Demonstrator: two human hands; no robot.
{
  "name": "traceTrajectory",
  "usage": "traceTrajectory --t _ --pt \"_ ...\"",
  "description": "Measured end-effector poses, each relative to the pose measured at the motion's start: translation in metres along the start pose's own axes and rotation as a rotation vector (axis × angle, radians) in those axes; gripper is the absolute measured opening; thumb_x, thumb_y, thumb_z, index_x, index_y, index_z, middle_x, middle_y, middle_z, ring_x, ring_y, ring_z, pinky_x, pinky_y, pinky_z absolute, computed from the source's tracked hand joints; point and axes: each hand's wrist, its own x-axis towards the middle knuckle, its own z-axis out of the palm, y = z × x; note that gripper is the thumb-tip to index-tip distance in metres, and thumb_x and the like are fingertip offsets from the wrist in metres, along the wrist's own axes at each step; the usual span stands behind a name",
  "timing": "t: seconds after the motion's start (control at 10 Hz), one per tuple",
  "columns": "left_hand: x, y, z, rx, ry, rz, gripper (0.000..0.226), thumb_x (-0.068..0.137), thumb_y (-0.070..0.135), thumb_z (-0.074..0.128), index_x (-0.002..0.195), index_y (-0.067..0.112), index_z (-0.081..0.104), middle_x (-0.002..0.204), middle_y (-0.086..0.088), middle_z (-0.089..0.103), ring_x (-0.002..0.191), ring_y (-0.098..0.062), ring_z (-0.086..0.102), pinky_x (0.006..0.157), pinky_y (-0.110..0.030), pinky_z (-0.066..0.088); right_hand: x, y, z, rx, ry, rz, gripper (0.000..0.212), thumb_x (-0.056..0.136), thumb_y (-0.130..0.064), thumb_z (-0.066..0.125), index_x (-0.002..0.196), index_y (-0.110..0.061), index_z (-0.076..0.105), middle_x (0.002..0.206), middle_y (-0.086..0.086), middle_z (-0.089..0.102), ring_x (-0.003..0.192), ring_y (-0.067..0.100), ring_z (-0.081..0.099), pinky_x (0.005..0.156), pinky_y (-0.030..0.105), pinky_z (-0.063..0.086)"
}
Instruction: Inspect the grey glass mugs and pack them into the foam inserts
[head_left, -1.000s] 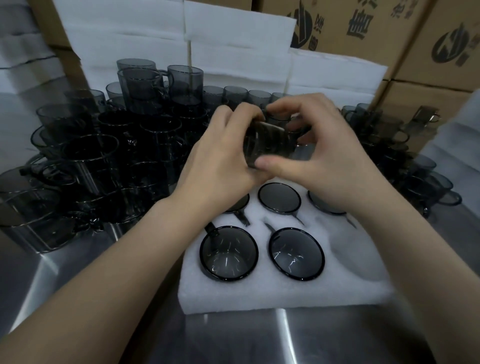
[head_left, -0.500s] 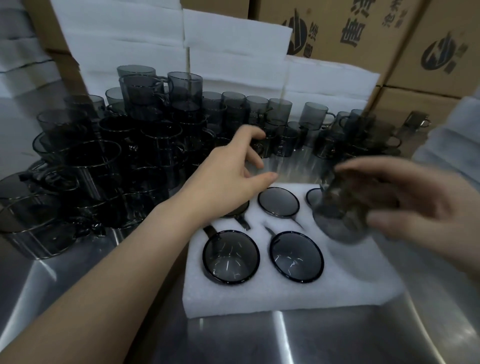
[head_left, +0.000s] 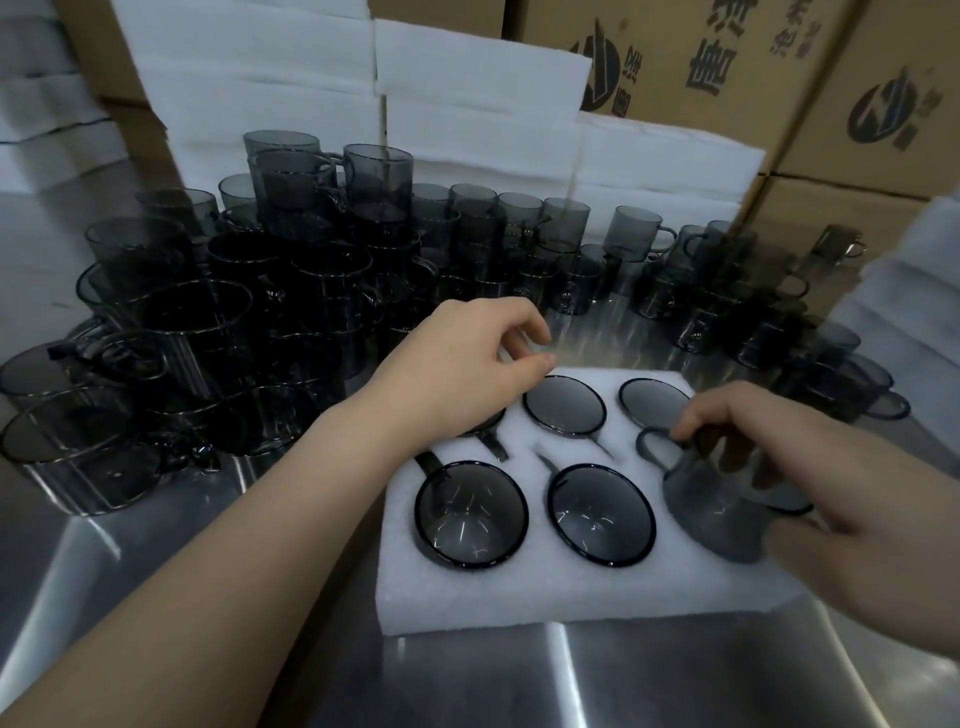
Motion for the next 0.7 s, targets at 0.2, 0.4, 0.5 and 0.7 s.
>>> traceTrajectory --t 0.2,0.4,0.5,0.7 --pt "-0.001 0.001 0.000 0.004 0.006 0.006 0.008 0.088 0.036 0.065 0.094 0.032 0.067 0.082 0.017 0.065 0.074 0.003 0.058 0.076 -0.028 0.052 -0.025 0.023 0.026 -0.452 0.346 -0.272 0.066 0.068 -0.087 0.020 0.130 -0.063 0.022 0.126 -0.040 0.023 0.115 0.002 0.035 0.096 0.023 0.028" --pt "-0.001 0.002 -0.001 0.015 0.032 0.017 0.005 0.088 0.033 0.064 0.090 0.031 0.068 0.080 0.016 0.066 0.072 0.004 0.058 0.074 -0.026 0.052 -0.023 0.033 0.051 -0.630 0.612 -0.350 0.073 0.098 -0.062 0.013 0.135 -0.016 0.057 0.142 0.001 0.048 0.124 0.018 0.038 0.090 0.046 0.033" --pt "-0.001 0.004 -0.001 0.023 0.082 0.011 0.006 0.088 0.030 0.063 0.085 0.032 0.068 0.077 0.018 0.066 0.073 0.001 0.060 0.075 -0.030 0.053 -0.024 0.031 0.051 -0.640 0.622 -0.333 0.076 0.098 -0.063 0.010 0.135 -0.017 0.057 0.145 0.002 0.048 0.127 0.020 0.036 0.094 0.042 0.024" --pt "-0.005 0.011 -0.004 0.112 0.189 -0.054 0.014 0.091 0.031 0.056 0.088 0.028 0.070 0.079 0.012 0.068 0.080 -0.015 0.064 0.077 -0.039 0.054 -0.018 0.040 0.051 -0.440 0.606 -0.443 0.081 0.089 -0.076 0.007 0.143 -0.029 0.046 0.151 -0.019 0.030 0.140 0.001 0.018 0.109 0.025 0.009"
